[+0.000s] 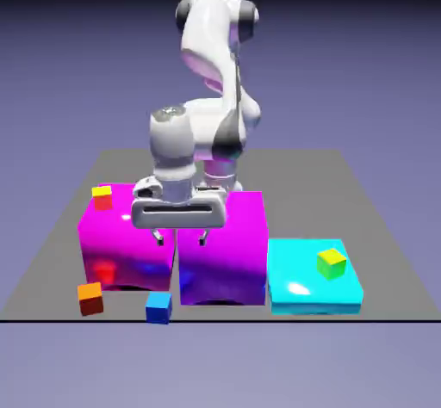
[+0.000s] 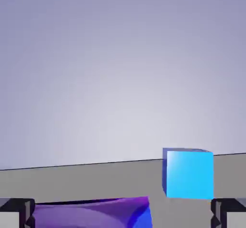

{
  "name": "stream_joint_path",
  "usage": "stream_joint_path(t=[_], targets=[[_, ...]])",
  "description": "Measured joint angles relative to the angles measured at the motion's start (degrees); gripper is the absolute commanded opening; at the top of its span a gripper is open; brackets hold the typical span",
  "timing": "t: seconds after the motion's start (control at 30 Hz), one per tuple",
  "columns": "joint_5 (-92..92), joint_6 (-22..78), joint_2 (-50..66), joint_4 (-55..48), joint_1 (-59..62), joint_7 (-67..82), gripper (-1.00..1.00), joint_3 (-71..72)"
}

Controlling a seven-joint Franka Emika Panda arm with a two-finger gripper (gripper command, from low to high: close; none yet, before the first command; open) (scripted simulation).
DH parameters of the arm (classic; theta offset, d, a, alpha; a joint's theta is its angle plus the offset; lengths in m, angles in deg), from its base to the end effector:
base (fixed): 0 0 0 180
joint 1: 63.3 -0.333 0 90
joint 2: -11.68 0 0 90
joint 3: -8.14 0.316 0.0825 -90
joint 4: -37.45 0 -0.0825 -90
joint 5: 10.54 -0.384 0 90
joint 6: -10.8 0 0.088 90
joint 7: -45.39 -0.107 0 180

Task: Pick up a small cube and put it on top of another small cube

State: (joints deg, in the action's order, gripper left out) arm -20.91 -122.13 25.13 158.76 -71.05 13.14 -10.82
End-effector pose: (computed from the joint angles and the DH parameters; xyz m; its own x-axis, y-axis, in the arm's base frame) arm 0.5599 -0.1047 0.3066 0.6408 -0.7664 -0.0446 -0.7677 -0.6398 -0.0365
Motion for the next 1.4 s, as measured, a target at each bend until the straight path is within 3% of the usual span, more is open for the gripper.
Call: stream_joint_path(t=[0.5,0.57,0.67,0.7,0.87,1.17,1.3,1.33,1.4], targets=[[-7.00,27.74,31.14,-26.80,-4.77,6.89,0.00,-12.80],[-7.01,27.78,31.19,-26.84,-4.77,6.90,0.00,-12.82],[-9.16,20.32,34.66,-22.51,-4.47,8.07,0.00,-11.08],[-9.34,19.71,34.94,-22.16,-4.45,8.16,-1.00,-10.94],[-7.34,27.20,31.47,-26.49,-4.75,7.04,-1.00,-12.68],[-27.71,42.97,36.87,-38.71,11.93,-13.50,-1.00,-25.74],[-30.22,35.81,39.05,-32.49,10.06,-11.52,-1.00,-24.05],[-30.40,35.29,39.21,-32.04,9.92,-11.38,1.00,-23.93],[-30.26,35.29,39.21,-32.04,9.92,-11.40,1.00,-23.93]])
